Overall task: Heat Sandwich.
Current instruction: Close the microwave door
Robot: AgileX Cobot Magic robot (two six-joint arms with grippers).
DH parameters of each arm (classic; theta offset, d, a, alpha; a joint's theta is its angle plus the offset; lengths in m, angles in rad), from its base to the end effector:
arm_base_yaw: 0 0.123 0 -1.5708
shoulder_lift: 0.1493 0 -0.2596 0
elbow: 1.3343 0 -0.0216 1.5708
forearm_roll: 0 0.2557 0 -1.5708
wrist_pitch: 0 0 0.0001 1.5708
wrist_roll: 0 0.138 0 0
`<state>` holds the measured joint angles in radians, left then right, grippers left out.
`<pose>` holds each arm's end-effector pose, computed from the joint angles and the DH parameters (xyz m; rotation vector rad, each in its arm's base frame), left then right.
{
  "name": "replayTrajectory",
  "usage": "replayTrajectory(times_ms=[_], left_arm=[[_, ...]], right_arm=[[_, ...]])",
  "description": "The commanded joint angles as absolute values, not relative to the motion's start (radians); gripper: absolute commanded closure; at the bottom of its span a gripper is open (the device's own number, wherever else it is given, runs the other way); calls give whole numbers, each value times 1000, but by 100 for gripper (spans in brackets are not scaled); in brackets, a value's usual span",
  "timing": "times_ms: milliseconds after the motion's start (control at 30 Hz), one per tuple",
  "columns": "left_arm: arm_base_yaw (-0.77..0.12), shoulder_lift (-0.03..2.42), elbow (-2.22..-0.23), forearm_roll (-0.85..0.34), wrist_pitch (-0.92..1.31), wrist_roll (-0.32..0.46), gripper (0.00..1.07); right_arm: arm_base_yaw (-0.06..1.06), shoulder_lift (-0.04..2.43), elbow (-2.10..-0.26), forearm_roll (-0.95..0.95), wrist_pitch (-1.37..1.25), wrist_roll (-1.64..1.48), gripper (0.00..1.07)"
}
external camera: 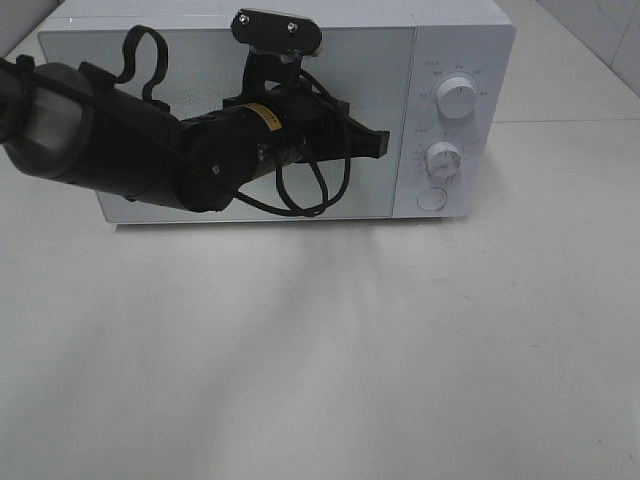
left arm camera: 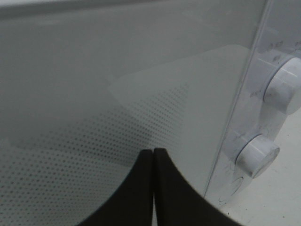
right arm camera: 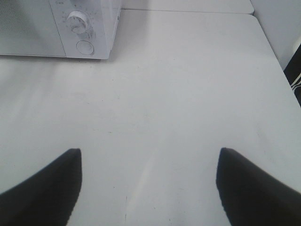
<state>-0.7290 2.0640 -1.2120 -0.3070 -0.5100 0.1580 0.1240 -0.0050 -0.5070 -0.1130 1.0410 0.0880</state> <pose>0.3763 -0.3088 0.1322 0.4662 1.8074 -0.4496 0.0675 -0.0051 0.2639 -0.0315 2.0073 0.0009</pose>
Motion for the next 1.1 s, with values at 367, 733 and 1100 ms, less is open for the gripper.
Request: replayTrajectory(times_ms=[367,733,1100], left_arm=[[-702,2061,-1238,-366,-578,156,106],[-702,2031,-1236,-358,-545,156,106],[-734,1950,-1118,-358,-486,156,106]], right_arm=[[118,-31,-506,-116,1037,93,31],[118,-31,-506,-116,1037,93,31],[118,-31,-506,-116,1037,93,31]])
